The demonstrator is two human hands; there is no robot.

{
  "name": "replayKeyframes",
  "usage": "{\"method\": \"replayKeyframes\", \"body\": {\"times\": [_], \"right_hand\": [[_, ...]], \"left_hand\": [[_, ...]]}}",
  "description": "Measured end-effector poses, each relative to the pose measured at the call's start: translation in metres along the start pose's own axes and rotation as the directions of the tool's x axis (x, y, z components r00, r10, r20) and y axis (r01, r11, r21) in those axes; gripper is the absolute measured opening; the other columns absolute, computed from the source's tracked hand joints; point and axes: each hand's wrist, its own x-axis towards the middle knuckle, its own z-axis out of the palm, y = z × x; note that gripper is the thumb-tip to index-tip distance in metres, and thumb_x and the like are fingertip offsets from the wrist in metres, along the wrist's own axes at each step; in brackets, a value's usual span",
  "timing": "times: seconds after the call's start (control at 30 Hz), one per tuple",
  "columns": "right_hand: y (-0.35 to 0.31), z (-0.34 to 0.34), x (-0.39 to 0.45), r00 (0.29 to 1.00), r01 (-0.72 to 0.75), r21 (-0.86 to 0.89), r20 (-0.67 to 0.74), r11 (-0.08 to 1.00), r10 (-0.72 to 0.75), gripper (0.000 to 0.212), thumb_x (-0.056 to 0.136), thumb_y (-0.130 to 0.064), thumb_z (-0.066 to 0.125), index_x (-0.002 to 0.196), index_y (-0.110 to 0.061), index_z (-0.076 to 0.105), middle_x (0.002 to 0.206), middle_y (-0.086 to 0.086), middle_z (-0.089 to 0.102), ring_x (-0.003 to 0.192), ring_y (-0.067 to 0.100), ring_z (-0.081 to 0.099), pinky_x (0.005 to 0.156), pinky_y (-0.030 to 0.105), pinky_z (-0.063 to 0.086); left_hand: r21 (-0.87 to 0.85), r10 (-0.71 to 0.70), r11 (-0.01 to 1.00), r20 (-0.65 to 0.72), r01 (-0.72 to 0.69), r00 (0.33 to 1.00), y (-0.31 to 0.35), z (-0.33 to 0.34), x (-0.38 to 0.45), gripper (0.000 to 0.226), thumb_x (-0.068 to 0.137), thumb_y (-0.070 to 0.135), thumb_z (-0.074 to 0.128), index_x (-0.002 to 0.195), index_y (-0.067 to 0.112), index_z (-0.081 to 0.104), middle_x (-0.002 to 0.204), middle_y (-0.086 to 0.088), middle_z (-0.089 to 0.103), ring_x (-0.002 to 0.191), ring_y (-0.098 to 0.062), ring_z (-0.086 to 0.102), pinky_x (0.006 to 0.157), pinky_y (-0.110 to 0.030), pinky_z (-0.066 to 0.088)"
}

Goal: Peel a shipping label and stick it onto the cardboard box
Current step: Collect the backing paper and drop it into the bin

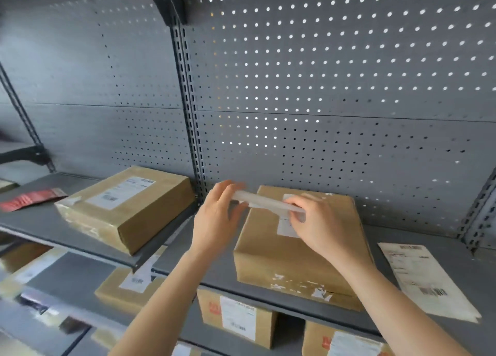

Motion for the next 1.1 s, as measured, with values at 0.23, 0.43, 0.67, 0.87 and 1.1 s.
{"method": "replayKeyframes", "body": {"times": [0.23, 0.43, 0.67, 0.87, 1.1], "right_hand": [[-0.054, 0.048, 0.018, 0.991, 0.094, 0.148, 0.079, 0.984, -0.107, 0.023, 0.082, -0.007, 0.064, 0.1, -0.019, 0.071, 0.094, -0.004, 0.071, 0.083, 0.015, 0.06, 0.067, 0.025, 0.047], [-0.099, 0.082, 0.023, 0.967, 0.179, 0.229, 0.138, 0.957, -0.214, 0.018, 0.082, -0.009, 0.064, 0.096, -0.019, 0.069, 0.093, -0.004, 0.07, 0.086, 0.018, 0.062, 0.068, 0.029, 0.051], [-0.153, 0.119, 0.019, 0.924, 0.235, 0.341, 0.212, 0.91, -0.318, 0.012, 0.084, -0.014, 0.063, 0.095, -0.019, 0.066, 0.094, -0.003, 0.067, 0.084, 0.016, 0.061, 0.066, 0.028, 0.051], [-0.193, 0.143, 0.008, 0.889, 0.233, 0.427, 0.271, 0.874, -0.369, 0.008, 0.084, -0.014, 0.065, 0.092, -0.015, 0.063, 0.094, 0.0, 0.064, 0.08, 0.014, 0.058, 0.062, 0.023, 0.052], [-0.217, 0.17, -0.009, 0.84, 0.217, 0.472, 0.356, 0.855, -0.409, 0.013, 0.082, -0.013, 0.069, 0.092, -0.012, 0.06, 0.095, -0.001, 0.061, 0.082, 0.007, 0.053, 0.053, 0.001, 0.037]], "left_hand": [[0.116, -0.132, 0.983, -0.08, 0.14, 0.988, -0.05, -0.049, -0.026, 0.018, 0.089, 0.024, 0.063, 0.104, 0.016, 0.064, 0.111, 0.001, 0.064, 0.095, -0.021, 0.059, 0.068, -0.036, 0.054], [0.191, -0.276, 0.936, -0.12, 0.295, 0.954, -0.076, -0.09, -0.06, 0.017, 0.09, 0.025, 0.06, 0.105, 0.017, 0.063, 0.108, 0.003, 0.065, 0.089, -0.021, 0.061, 0.07, -0.033, 0.051], [0.228, -0.447, 0.844, -0.199, 0.485, 0.872, -0.097, -0.136, -0.103, 0.023, 0.089, 0.024, 0.062, 0.111, 0.018, 0.062, 0.115, -0.002, 0.067, 0.1, -0.022, 0.063, 0.083, -0.033, 0.051], [0.253, -0.52, 0.779, -0.249, 0.574, 0.817, -0.109, -0.167, -0.142, 0.023, 0.09, 0.022, 0.061, 0.111, 0.016, 0.061, 0.11, -0.004, 0.068, 0.097, -0.022, 0.064, 0.076, -0.026, 0.045], [0.269, -0.585, 0.706, -0.3, 0.655, 0.753, -0.126, -0.179, -0.187, 0.02, 0.091, 0.026, 0.059, 0.109, 0.019, 0.059, 0.104, -0.003, 0.069, 0.08, -0.01, 0.053, 0.068, -0.024, 0.041]]}}
